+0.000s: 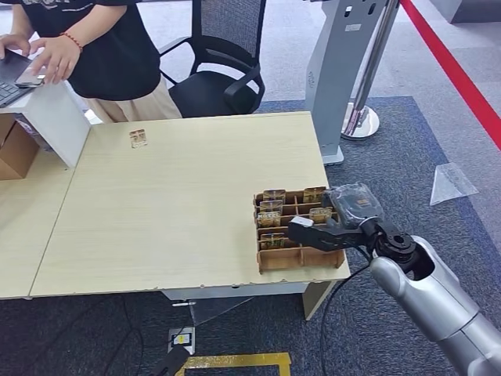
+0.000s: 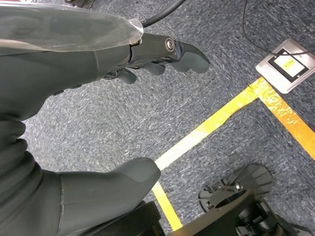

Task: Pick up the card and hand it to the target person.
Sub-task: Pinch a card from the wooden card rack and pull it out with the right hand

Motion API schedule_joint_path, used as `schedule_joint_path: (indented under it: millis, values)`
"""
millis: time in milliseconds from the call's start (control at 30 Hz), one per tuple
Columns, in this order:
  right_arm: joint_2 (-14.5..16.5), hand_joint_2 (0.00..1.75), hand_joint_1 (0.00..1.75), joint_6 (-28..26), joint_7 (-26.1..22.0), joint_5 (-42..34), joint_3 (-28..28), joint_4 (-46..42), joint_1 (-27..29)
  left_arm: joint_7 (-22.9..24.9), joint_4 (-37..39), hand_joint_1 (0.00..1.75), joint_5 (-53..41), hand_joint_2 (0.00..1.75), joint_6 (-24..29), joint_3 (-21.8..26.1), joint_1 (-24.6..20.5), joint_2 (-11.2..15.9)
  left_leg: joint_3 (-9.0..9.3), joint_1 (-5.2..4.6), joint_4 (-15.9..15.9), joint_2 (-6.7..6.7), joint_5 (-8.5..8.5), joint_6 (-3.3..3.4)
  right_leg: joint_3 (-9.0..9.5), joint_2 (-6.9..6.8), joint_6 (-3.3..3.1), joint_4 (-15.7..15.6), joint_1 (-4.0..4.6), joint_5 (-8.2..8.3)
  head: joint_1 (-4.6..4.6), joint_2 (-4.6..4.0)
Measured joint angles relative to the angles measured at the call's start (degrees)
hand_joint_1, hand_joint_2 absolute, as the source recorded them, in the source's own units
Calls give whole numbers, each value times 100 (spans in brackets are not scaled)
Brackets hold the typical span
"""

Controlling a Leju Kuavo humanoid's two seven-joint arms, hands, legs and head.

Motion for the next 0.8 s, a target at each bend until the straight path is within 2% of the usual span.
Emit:
schedule_joint_path:
  millis: [367, 633, 800]
  values:
    - [126, 175, 92, -76, -94, 8, 103, 345, -195, 19, 0, 0, -3, 175, -11, -30, -19, -14, 0, 0, 0, 0, 0, 0, 0, 0, 0, 1, 0, 0, 0, 0]
    - [215, 175, 90, -111, -141, 21, 178, 553, -340, 22, 0, 0, -17, 175, -30, -87, -44, -27, 0, 0, 0, 0, 0, 0, 0, 0, 0, 1, 0, 0, 0, 0]
    - [260, 175, 96, -150, -180, 24, 237, 697, -399, 23, -1, 0, -17, 175, -54, -104, -51, -32, 0, 0, 0, 0, 0, 0, 0, 0, 0, 1, 0, 0, 1, 0]
